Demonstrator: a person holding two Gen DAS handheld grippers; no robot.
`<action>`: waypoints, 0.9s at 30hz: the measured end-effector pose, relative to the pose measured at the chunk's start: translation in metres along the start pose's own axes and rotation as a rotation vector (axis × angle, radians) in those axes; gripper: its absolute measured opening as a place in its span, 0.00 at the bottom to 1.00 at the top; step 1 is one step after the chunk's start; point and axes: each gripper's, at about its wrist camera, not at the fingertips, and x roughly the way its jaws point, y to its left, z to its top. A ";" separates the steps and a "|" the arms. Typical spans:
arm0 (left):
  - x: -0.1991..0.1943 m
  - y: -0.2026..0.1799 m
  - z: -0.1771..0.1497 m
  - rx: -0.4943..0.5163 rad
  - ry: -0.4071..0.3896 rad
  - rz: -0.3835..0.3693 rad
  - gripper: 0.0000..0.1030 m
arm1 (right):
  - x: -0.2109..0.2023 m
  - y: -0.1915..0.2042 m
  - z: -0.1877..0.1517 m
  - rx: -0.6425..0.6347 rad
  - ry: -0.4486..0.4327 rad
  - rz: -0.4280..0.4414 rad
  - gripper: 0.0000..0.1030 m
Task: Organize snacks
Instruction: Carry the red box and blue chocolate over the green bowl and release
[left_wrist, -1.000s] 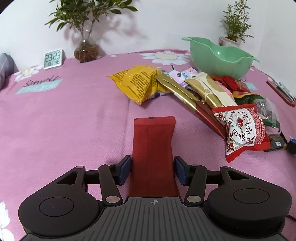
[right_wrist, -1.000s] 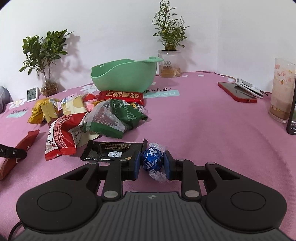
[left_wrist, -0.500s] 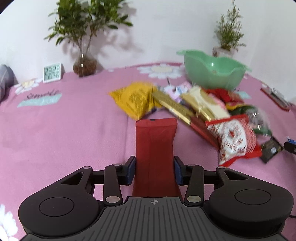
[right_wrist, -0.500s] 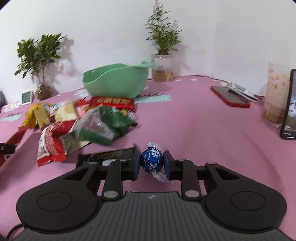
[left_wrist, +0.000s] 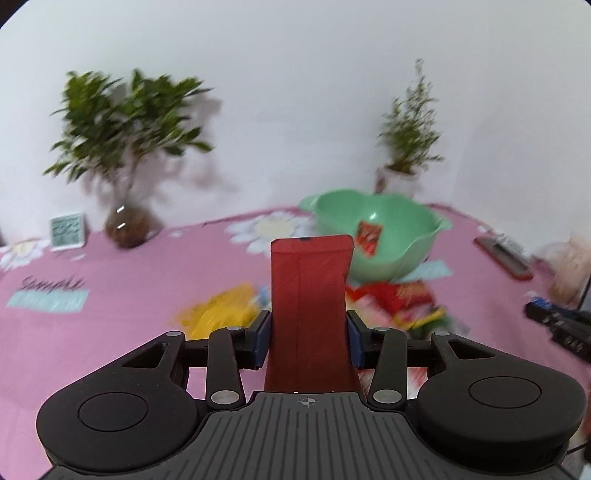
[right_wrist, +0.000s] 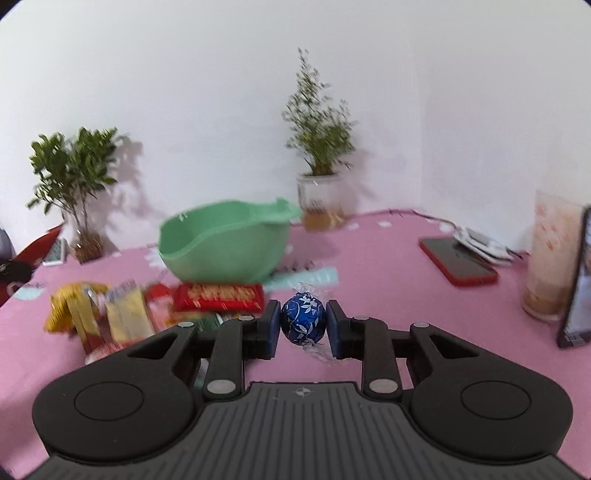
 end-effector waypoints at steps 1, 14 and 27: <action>0.003 -0.003 0.008 0.000 -0.003 -0.018 1.00 | 0.002 0.003 0.005 -0.008 -0.011 0.011 0.31; 0.062 -0.045 0.086 0.075 -0.018 -0.118 1.00 | 0.047 0.025 0.053 -0.052 -0.062 0.141 0.31; 0.164 -0.053 0.126 0.069 0.071 -0.120 1.00 | 0.127 0.041 0.088 -0.045 -0.034 0.225 0.31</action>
